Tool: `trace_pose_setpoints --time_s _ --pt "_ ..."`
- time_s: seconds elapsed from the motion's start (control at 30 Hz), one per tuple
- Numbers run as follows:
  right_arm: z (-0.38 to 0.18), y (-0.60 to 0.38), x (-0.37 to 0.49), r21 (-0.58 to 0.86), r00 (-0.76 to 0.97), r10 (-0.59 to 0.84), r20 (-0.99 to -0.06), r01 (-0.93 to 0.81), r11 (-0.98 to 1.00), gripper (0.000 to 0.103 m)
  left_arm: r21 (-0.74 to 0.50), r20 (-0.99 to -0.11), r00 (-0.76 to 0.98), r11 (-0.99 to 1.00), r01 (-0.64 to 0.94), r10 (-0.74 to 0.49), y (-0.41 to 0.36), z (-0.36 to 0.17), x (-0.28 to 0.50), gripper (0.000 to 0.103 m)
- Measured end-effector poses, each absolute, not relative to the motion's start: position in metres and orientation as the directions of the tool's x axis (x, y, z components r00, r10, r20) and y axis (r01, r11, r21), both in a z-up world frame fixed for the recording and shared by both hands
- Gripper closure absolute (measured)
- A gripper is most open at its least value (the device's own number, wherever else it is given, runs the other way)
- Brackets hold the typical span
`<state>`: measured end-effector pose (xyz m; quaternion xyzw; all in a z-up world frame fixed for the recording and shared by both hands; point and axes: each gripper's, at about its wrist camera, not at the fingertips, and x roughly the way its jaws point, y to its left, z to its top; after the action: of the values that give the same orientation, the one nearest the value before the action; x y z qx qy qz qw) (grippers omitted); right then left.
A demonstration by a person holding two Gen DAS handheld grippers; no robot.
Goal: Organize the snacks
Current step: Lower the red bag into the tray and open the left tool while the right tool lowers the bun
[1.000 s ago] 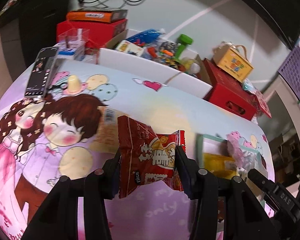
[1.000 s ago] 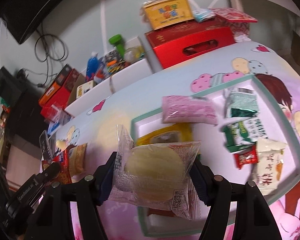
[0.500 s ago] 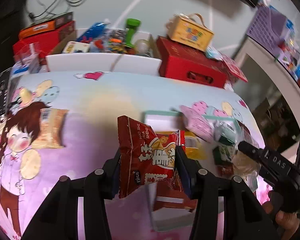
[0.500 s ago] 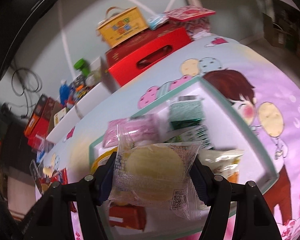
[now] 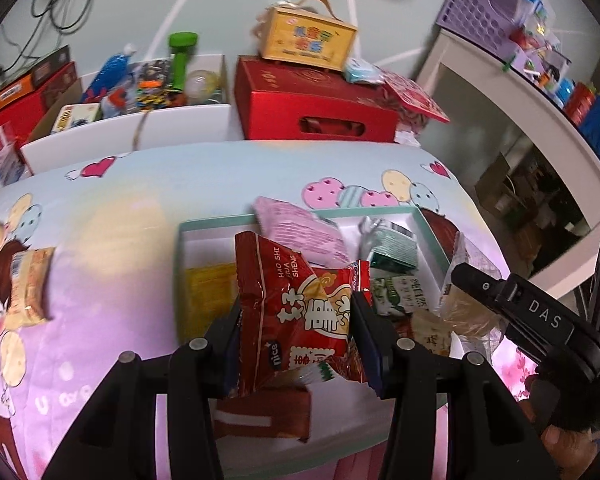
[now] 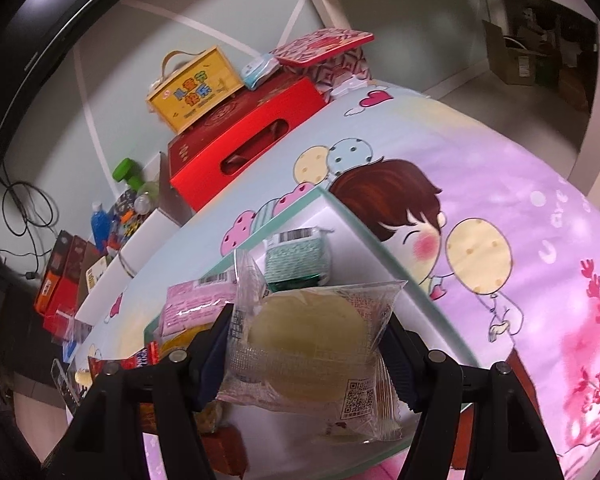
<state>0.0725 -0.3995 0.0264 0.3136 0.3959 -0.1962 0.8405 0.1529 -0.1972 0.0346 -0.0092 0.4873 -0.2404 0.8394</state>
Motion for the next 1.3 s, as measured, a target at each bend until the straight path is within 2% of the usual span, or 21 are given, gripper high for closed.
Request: trace_pose_setpoints --time_s 1.0,1.3 --pt "0.012 -0.388 0.086 0.355 0.571 -0.031 -0.821 0.552 0.754 0.030 -0.242 -0.836 0.368 0.876 0.418 -0.407 -0.217 0.024 0.158 0.049" --pt "0.008 -0.387 0.087 0.364 0.570 -0.016 -0.821 0.546 0.754 0.024 -0.223 -0.827 0.405 0.888 0.401 -0.391 -0.206 0.033 0.157 0.048"
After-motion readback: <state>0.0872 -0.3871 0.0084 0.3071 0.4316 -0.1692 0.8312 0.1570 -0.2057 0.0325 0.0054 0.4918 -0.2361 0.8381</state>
